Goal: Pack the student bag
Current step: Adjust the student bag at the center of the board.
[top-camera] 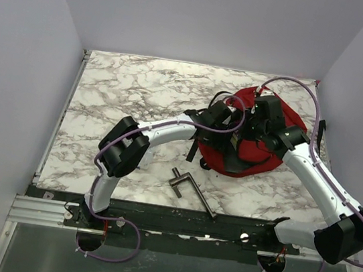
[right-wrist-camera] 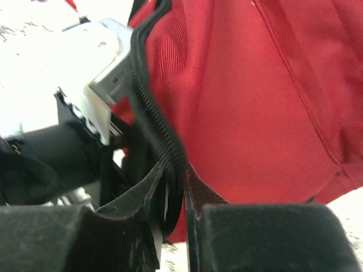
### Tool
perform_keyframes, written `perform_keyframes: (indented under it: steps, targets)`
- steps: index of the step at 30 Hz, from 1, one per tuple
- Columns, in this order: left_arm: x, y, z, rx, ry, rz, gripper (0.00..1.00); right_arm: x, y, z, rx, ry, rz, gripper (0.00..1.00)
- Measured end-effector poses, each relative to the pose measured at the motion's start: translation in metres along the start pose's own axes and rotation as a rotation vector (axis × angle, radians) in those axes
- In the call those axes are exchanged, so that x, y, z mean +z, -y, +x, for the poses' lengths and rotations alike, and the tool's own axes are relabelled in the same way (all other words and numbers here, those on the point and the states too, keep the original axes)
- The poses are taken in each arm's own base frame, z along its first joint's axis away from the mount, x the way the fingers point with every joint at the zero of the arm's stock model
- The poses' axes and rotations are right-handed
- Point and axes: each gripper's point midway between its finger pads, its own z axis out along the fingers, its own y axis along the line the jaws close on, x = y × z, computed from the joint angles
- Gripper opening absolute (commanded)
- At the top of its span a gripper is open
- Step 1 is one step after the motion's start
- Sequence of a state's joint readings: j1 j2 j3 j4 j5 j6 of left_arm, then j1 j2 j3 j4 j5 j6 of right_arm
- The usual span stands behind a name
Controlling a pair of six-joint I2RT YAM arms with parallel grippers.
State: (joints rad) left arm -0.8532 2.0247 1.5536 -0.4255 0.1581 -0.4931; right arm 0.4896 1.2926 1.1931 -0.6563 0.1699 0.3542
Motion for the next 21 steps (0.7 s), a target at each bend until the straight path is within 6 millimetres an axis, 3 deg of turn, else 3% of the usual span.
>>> perform_keyframes:
  steps: [4, 6, 10, 12, 17, 21]
  targets:
    - [0.000, -0.010, -0.007, 0.036, -0.001, -0.044, 0.12, -0.004, 0.003, 0.011, 0.027, -0.007, 0.000, 0.58]
    - [0.001, -0.020, -0.003, 0.021, -0.003, -0.057, 0.00, -0.005, 0.002, 0.016, 0.047, -0.010, -0.013, 0.68]
    - [-0.006, -0.044, 0.016, -0.042, 0.007, -0.055, 0.00, -0.007, -0.003, 0.031, 0.103, -0.028, -0.075, 0.76]
    - [-0.019, -0.054, 0.029, -0.110, 0.026, -0.033, 0.00, -0.006, 0.003, 0.032, 0.154, -0.024, -0.080, 0.79]
    - [-0.050, -0.051, 0.025, -0.294, 0.148, 0.124, 0.00, -0.002, 0.055, 0.019, 0.349, 0.042, -0.024, 0.81]
    - [-0.055, -0.037, 0.016, -0.343, 0.182, 0.215, 0.00, 0.004, 0.110, 0.032, 0.502, 0.055, 0.056, 0.81]
